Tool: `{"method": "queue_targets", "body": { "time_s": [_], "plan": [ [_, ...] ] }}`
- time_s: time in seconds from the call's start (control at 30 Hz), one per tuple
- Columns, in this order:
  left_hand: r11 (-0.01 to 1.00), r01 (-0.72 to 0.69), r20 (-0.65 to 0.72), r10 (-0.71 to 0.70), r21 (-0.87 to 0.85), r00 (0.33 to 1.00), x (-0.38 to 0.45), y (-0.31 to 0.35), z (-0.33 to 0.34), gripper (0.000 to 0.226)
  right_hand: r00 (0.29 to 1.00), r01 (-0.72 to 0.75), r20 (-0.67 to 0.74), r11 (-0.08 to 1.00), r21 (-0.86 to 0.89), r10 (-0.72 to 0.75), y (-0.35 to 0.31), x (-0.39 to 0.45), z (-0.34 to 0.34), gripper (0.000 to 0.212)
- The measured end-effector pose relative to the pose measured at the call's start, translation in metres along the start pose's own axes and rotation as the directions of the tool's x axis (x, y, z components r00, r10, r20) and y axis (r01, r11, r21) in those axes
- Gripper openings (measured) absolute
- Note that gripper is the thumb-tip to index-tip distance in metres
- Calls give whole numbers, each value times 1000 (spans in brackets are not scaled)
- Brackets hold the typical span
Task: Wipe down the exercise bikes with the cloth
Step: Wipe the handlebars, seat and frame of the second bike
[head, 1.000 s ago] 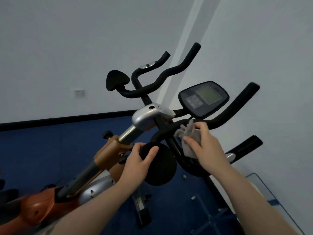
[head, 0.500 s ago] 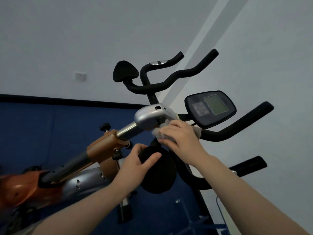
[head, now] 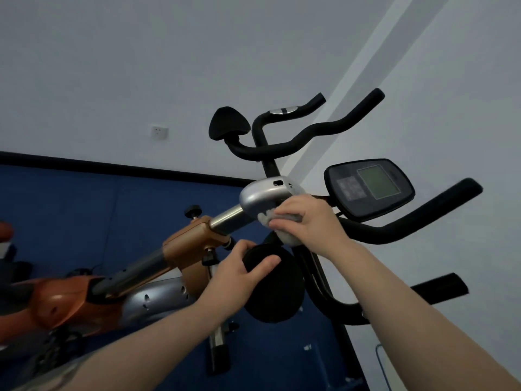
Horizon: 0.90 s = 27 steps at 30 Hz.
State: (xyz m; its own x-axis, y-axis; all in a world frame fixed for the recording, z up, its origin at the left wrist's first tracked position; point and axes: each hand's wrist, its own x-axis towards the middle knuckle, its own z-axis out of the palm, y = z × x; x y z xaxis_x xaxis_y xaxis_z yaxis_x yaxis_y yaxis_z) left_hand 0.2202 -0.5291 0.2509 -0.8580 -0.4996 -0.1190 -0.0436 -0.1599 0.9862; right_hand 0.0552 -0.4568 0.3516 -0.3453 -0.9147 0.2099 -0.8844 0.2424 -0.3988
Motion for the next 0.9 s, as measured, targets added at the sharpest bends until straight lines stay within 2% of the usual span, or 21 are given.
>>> {"method": "queue_targets", "body": {
  "time_s": [0.1,0.17,0.23,0.3,0.37,0.43,0.5,0.57,0.67,0.73,0.83,0.9],
  "plan": [
    [1000,-2,0,2,-8,1000,-1,-1,0,68,981,121,152,993,-11,-118,-7,0,6,19],
    [1000,9,0,-9,-3,1000,-1,-1,0,67,973,37,229,999,0,-36,-5,9,-6,17],
    [1000,15,2,-15,6,1000,-1,-1,-1,65,974,-58,218,998,-35,65,-3,16,-14,18],
    [1000,4,11,-4,-28,1000,-2,-1,0,58,975,0,223,995,-103,23,-8,15,-4,19],
    [996,-11,29,14,-83,999,-3,1,1,56,957,97,282,991,-92,-68,-17,8,8,19],
    [997,-4,36,7,-79,999,-3,3,0,55,950,58,310,991,-120,-19,-17,11,3,21],
    [1000,13,32,-12,-21,999,-4,5,-1,51,964,-26,255,981,-193,75,-10,14,-12,21],
    [991,-18,14,17,132,1000,-6,8,-5,52,980,-125,131,978,-168,147,1,9,-24,18],
    [869,-258,-5,286,422,958,-3,23,-13,46,969,-237,-107,957,-167,221,3,-6,-14,20],
    [800,-382,11,426,462,905,4,37,-13,35,963,-201,-229,943,-266,141,-8,-8,7,22],
    [822,-369,-30,422,433,906,15,54,-3,26,972,-111,-234,942,-318,36,-15,-15,15,21],
    [818,-308,-32,369,485,929,21,60,8,17,950,-182,-299,936,-300,89,1,-25,-5,20]
  ]
}}
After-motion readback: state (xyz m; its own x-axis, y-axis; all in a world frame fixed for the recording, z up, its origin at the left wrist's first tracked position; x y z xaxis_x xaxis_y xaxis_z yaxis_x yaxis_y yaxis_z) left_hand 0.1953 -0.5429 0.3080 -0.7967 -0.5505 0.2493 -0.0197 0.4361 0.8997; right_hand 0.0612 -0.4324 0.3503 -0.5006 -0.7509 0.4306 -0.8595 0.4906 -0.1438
